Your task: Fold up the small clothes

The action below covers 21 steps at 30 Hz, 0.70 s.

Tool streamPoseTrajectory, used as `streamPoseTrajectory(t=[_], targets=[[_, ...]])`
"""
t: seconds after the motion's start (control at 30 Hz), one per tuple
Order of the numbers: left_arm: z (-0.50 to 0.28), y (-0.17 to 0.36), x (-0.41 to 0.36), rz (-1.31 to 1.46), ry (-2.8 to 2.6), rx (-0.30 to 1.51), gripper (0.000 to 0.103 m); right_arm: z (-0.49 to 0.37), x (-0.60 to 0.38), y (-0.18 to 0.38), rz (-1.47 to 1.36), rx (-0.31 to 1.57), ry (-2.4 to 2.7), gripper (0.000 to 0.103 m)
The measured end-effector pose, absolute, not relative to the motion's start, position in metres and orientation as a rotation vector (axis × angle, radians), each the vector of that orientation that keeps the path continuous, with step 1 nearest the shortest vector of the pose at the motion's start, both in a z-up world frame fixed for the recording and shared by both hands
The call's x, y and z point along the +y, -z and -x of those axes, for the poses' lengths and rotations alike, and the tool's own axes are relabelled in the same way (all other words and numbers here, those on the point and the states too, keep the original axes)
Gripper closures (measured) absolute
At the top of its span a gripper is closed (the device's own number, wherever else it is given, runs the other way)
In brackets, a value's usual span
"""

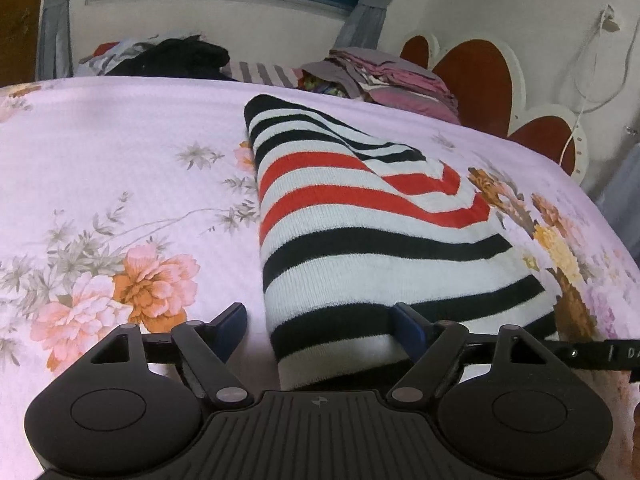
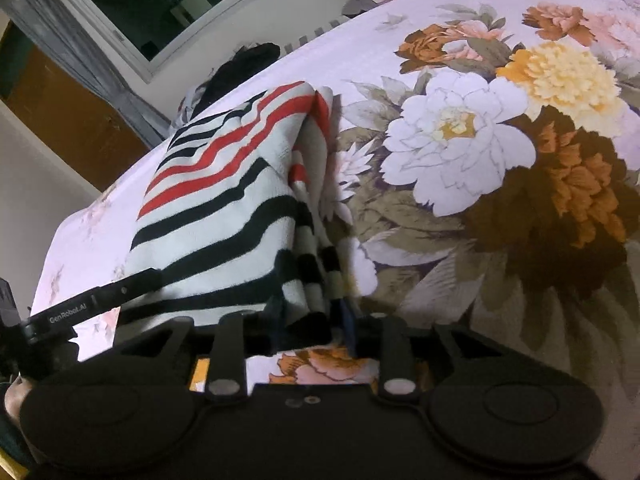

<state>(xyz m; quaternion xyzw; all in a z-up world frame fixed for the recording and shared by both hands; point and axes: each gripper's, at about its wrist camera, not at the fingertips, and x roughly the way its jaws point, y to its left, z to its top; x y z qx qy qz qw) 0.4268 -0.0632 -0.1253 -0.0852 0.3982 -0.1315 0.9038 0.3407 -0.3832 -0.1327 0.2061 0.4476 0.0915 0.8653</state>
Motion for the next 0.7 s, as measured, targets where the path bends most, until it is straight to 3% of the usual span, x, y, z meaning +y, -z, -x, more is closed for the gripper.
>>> streamPoseTrajectory(t=[0.3,0.7], targets=[[-0.433,0.084,-0.064,0.175,0.261,0.756,0.025,-0.368,-0.357,0.078,-0.239,0.771,-0.197,0.072],[-0.499,0.092,-0.070,0.216,0.196,0.745,0.025,-0.447,-0.310,0.087,-0.169,0.747,-0.123,0.070]])
